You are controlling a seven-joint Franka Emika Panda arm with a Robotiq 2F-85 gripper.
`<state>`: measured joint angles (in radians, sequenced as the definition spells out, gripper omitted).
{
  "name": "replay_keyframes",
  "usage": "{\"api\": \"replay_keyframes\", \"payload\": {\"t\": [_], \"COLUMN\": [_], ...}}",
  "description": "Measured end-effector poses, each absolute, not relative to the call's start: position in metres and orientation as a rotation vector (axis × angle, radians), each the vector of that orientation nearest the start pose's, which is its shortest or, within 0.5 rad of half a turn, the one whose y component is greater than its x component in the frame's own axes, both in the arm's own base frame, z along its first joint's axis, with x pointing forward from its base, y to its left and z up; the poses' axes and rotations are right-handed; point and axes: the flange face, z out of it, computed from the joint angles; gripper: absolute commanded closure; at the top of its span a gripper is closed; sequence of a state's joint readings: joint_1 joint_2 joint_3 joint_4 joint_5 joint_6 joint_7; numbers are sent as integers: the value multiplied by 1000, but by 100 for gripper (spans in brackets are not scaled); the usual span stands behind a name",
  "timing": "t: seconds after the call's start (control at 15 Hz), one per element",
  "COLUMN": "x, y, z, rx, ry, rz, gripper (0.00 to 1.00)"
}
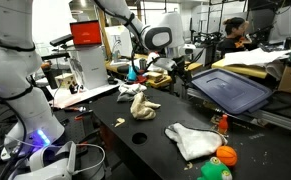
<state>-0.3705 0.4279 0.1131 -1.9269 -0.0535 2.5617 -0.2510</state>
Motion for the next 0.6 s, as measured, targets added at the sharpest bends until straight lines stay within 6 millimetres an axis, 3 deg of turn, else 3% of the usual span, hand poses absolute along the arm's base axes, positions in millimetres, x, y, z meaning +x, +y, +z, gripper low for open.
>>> {"api": "replay_keyframes", "payload": {"t": [0.27, 0.6], "x": [630, 629], "y": [-128, -104], "z": [288, 291], "rx": [-3180, -3178], "ry": [-145, -221], "rz": [-291, -237], "gripper": [0, 0]}}
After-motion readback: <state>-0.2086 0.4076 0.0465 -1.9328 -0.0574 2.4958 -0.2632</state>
